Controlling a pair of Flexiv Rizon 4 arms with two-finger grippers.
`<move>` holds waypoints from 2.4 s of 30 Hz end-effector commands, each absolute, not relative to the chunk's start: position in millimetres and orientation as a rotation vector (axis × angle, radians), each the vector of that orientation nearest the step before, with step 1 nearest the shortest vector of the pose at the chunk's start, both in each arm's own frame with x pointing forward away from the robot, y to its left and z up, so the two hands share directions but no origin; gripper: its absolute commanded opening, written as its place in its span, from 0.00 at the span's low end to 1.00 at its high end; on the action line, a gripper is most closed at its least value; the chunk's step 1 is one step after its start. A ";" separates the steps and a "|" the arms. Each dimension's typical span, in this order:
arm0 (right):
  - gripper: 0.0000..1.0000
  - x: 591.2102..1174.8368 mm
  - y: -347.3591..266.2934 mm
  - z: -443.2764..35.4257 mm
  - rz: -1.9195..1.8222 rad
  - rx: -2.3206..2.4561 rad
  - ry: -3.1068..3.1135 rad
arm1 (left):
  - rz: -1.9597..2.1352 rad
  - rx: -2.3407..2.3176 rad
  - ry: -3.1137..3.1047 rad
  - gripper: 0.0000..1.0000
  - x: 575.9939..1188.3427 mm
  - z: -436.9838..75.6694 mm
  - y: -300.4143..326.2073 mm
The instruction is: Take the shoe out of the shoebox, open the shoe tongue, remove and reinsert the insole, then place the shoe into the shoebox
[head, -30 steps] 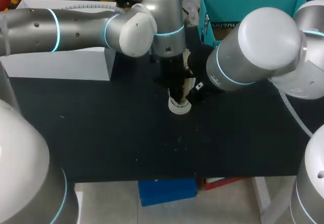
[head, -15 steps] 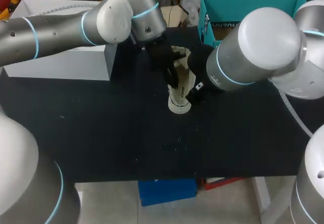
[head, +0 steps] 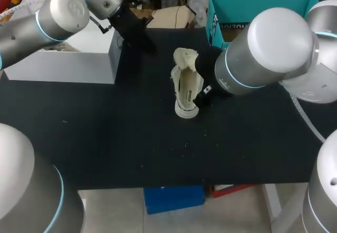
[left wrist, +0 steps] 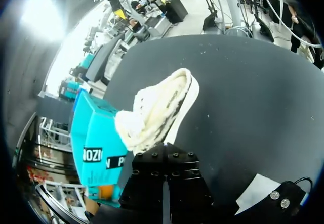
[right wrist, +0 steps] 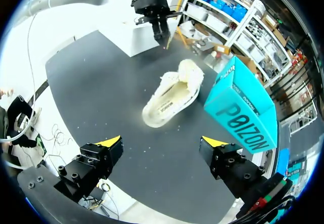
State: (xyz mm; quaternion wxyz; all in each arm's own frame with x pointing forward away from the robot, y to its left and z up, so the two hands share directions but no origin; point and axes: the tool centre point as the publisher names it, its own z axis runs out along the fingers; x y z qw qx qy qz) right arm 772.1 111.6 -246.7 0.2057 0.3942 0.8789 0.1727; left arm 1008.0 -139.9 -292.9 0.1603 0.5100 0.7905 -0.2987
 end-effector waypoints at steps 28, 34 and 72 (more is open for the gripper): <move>1.00 772.0 111.4 -247.6 0.485 1.099 2.450 | -0.869 1.631 2.480 0.00 1027.5 -346.1 -222.2; 1.00 772.0 111.4 -247.6 0.485 1.099 2.450 | -0.910 1.625 2.518 0.00 1000.2 -353.0 -208.0; 1.00 772.0 111.4 -247.6 0.485 1.099 2.450 | -0.746 1.721 2.364 0.00 1027.5 -304.5 -204.8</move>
